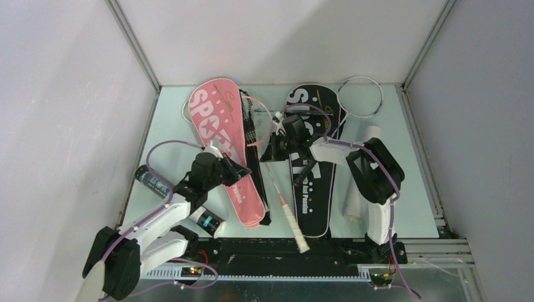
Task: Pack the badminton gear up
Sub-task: Place the racket in the racket bag.
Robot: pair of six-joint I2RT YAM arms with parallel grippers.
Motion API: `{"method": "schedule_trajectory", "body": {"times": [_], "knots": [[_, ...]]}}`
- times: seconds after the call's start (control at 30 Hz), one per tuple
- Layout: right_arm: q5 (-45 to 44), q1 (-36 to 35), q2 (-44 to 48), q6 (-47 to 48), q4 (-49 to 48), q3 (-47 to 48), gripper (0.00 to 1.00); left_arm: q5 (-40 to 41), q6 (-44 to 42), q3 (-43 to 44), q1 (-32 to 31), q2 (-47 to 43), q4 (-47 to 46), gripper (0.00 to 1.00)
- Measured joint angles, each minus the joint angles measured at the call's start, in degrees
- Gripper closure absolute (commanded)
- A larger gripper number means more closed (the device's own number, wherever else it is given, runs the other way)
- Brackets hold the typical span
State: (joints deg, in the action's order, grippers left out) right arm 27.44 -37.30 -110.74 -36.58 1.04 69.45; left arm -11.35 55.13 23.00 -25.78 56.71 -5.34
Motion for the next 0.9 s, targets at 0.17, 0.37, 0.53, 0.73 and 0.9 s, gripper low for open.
{"method": "schedule_trajectory", "body": {"times": [0.17,0.37,0.53,0.73,0.9], "knots": [[-1.9,0.0,-5.9,-6.5,-10.4,1.5,1.0,-0.9,2.6,-0.1,-0.6,-0.4,-2.1,1.0],[-0.1,-0.7,-10.6,-8.5,-12.0,7.9,1.0,0.6,3.4,-0.2,-1.0,-0.5,-4.1,1.0],[0.2,-2.3,-10.4,-4.7,-9.6,8.7,1.0,0.0,2.8,-0.2,-1.3,-0.5,-3.4,1.0],[3.3,-3.1,-8.2,-0.1,-5.9,5.2,1.0,-2.4,1.2,0.2,-1.5,1.7,-3.1,1.0],[4.7,-3.6,-4.9,5.9,1.0,3.9,1.0,-4.5,-0.4,1.5,-1.5,3.4,-2.6,1.0]]}}
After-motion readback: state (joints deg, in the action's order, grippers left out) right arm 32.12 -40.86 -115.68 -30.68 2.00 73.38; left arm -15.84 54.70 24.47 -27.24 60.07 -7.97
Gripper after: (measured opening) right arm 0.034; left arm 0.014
